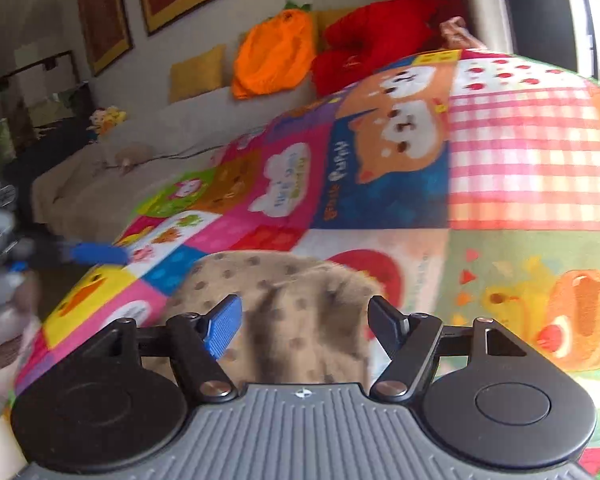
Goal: Fold clothes
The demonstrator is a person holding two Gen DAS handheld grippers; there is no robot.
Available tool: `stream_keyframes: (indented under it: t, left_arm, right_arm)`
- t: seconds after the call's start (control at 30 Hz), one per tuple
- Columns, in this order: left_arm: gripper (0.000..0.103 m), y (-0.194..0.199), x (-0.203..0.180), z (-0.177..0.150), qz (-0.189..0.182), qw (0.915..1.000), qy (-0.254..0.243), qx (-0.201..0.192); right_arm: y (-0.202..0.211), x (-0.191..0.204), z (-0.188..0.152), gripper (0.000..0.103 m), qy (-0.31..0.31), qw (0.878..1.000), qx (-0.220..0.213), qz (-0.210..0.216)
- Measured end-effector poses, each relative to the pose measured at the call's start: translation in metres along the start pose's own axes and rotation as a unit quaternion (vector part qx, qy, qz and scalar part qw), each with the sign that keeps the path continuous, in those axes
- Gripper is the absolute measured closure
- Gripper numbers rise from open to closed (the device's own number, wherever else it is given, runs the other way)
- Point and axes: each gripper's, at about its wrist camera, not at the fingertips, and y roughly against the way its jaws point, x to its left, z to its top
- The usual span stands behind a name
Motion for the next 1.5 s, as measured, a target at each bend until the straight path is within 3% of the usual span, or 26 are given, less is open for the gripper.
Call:
stream_keyframes:
  t: [0.03, 0.2, 0.37, 0.47, 0.6, 0.67, 0.77, 0.87, 1.03, 1.07, 1.17, 1.27, 1.33, 1.4, 1.5]
  left_arm:
    - [0.008, -0.005, 0.005, 0.008, -0.003, 0.9999, 0.009, -0.01]
    - [0.016, -0.066, 0.039, 0.005, 0.033, 0.9978, 0.038, 0.044]
    - [0.015, -0.055, 0.029, 0.008, 0.045, 0.9981, 0.021, 0.036]
    - [0.009, -0.033, 0.02, 0.006, 0.027, 0.9992, 0.024, 0.018]
    - [0.008, -0.017, 0.014, -0.004, -0.011, 0.9993, 0.034, 0.008]
    - [0.008, -0.023, 0.019, -0.007, 0.001, 0.999, 0.043, 0.016]
    - [0.008, -0.032, 0.032, -0.007, -0.005, 0.9974, 0.07, 0.014]
    - [0.008, -0.045, 0.041, -0.003, -0.011, 0.996, 0.088, 0.012]
    - [0.008, -0.064, 0.039, 0.002, 0.012, 0.9981, 0.058, 0.02]
    - [0.008, -0.066, 0.039, 0.003, 0.015, 0.9982, 0.053, 0.022]
    - [0.008, -0.069, 0.042, 0.004, 0.013, 0.9981, 0.056, 0.023]
    - [0.008, -0.07, 0.043, 0.005, 0.018, 0.9979, 0.057, 0.025]
    - [0.008, -0.071, 0.042, 0.007, 0.025, 0.9978, 0.056, 0.026]
    - [0.008, -0.062, 0.038, 0.011, 0.026, 0.9973, 0.066, 0.021]
    - [0.004, -0.033, 0.025, 0.015, 0.051, 0.9969, 0.06, -0.002]
  right_arm:
    - [-0.004, 0.009, -0.005, 0.032, 0.004, 1.0, 0.01, 0.025]
    - [-0.013, 0.015, -0.018, 0.032, 0.012, 0.999, 0.034, 0.031]
    - [-0.015, 0.014, -0.024, 0.031, 0.01, 0.999, 0.044, 0.029]
    - [0.002, -0.01, -0.004, 0.029, -0.013, 1.0, -0.002, -0.008]
    - [-0.002, -0.043, 0.013, 0.029, -0.051, 0.997, -0.033, -0.054]
    - [-0.016, -0.051, 0.02, 0.03, -0.046, 0.995, -0.039, -0.073]
    - [-0.052, -0.05, 0.015, 0.033, -0.003, 0.994, -0.003, -0.105]
    - [-0.083, -0.043, -0.003, 0.033, 0.085, 0.981, 0.035, -0.173]
    - [-0.065, -0.042, -0.011, 0.033, 0.121, 0.968, 0.029, -0.218]
    - [-0.057, -0.042, -0.01, 0.033, 0.117, 0.969, 0.025, -0.218]
    - [-0.026, -0.037, -0.003, 0.033, 0.063, 0.988, 0.004, -0.142]
    - [-0.004, -0.019, -0.006, 0.033, 0.018, 1.0, -0.003, -0.018]
    - [-0.011, -0.005, -0.016, 0.032, 0.003, 0.999, 0.026, 0.037]
    - [-0.029, 0.011, -0.034, 0.031, 0.027, 0.998, 0.061, 0.021]
    - [-0.029, 0.006, -0.042, 0.026, 0.021, 0.998, 0.059, 0.004]
